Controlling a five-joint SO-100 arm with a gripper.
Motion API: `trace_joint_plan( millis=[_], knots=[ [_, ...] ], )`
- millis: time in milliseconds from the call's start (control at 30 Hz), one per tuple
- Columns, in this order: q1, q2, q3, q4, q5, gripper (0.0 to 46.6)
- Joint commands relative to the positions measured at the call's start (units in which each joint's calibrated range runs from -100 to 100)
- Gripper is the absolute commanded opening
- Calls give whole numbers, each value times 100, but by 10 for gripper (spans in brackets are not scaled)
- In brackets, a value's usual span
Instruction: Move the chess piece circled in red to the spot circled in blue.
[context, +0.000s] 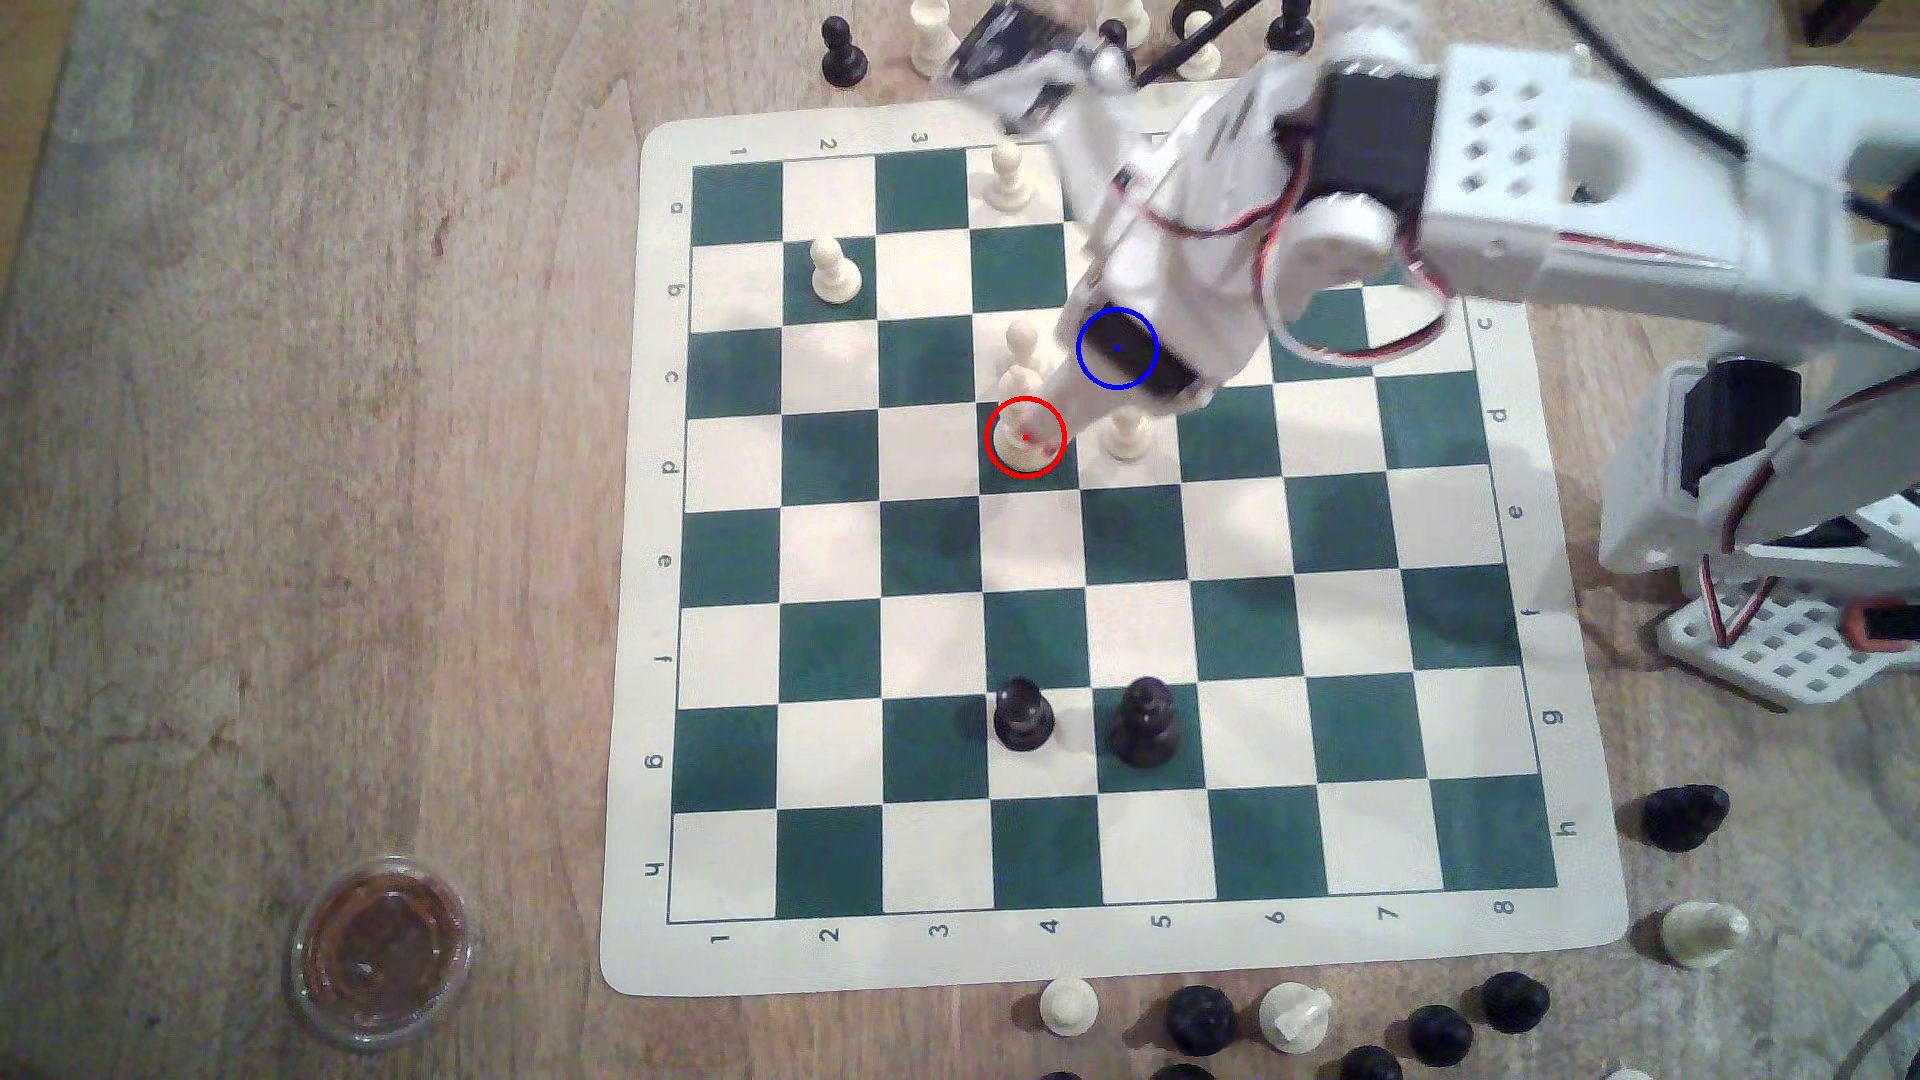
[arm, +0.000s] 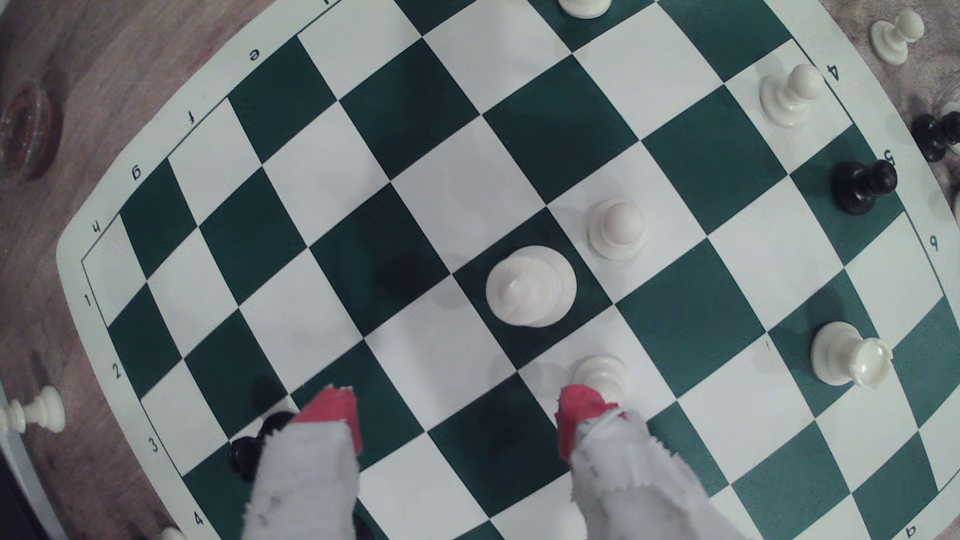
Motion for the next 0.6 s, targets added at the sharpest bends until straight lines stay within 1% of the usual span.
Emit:
trace_joint_plan(
  millis=[0, 200, 300, 567],
  knots=[
    [38, 133, -450, -280, -5, 222],
    [61, 388, -423, -378, 88, 216],
    [38, 532, -423, -419, 107, 202],
    [6, 889, -396, -583, 122, 196]
  ],
)
